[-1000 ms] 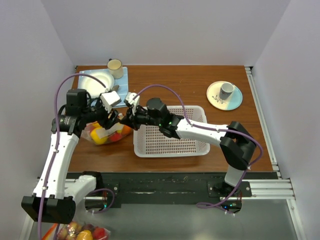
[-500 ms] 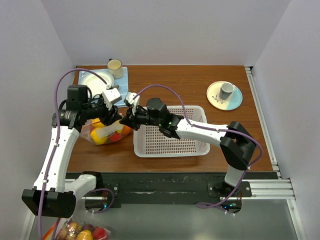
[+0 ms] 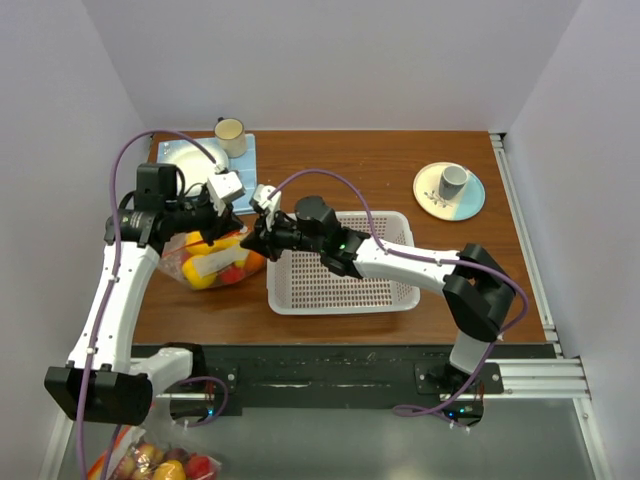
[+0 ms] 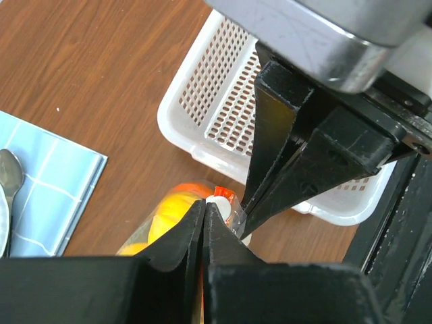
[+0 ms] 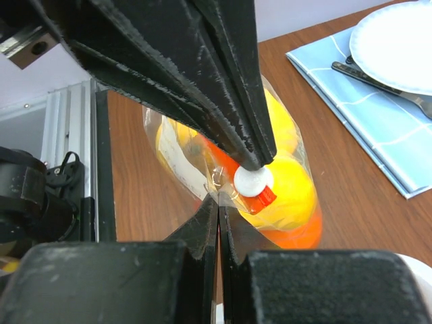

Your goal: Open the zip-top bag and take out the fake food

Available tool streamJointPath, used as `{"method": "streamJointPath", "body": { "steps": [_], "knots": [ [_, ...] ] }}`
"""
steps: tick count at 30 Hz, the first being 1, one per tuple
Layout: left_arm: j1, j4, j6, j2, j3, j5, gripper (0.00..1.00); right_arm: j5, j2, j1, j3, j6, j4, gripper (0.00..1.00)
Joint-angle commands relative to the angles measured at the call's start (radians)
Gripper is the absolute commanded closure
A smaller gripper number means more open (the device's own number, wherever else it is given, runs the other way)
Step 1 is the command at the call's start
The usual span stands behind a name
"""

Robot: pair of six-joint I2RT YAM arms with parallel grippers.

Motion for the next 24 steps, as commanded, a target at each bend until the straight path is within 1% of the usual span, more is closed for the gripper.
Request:
{"method": "streamJointPath", "body": {
  "steps": [1, 5, 7, 8, 9, 11, 14, 18, 20, 24],
  "knots": [
    [0.001, -0.04, 0.021, 0.011, 0.042, 0.046, 0.98, 0.014, -0.065, -0.007, -0.003, 0.007, 0.038, 0.99],
    [0.001, -0.062, 0.033, 0.014, 0.041, 0.032, 0.97, 0.014, -0.067, -0.013, -0.002, 0.007, 0.04, 0.99],
    [0.001, -0.065, 0.038, 0.014, 0.058, 0.022, 0.91, 0.011, -0.064, -0.015, 0.0, 0.01, 0.04, 0.99],
    [0.001, -0.069, 0.039, 0.015, 0.068, 0.006, 0.87, 0.008, -0.058, -0.016, 0.0, 0.013, 0.039, 0.99],
    [0.001, -0.075, 0.041, 0.015, 0.079, 0.0, 0.72, 0.006, -0.056, -0.018, 0.001, 0.013, 0.037, 0.99],
    [0.003, -0.083, 0.039, 0.026, 0.11, -0.005, 0.6, 0.005, -0.052, -0.016, 0.003, 0.018, 0.035, 0.99],
    [0.003, -0.111, 0.039, 0.051, 0.143, 0.02, 0.52, 0.003, -0.051, -0.018, 0.001, 0.019, 0.035, 0.99],
    [0.003, -0.143, 0.048, 0.067, 0.156, 0.063, 0.48, 0.005, -0.055, -0.016, -0.002, 0.019, 0.032, 0.99],
    [0.003, -0.154, 0.064, 0.08, 0.154, 0.08, 0.48, 0.005, -0.059, -0.018, -0.002, 0.016, 0.028, 0.99],
    [0.003, -0.239, 0.126, 0.121, 0.163, 0.124, 0.5, 0.005, -0.064, -0.02, -0.008, 0.011, 0.025, 0.99]
  ]
}}
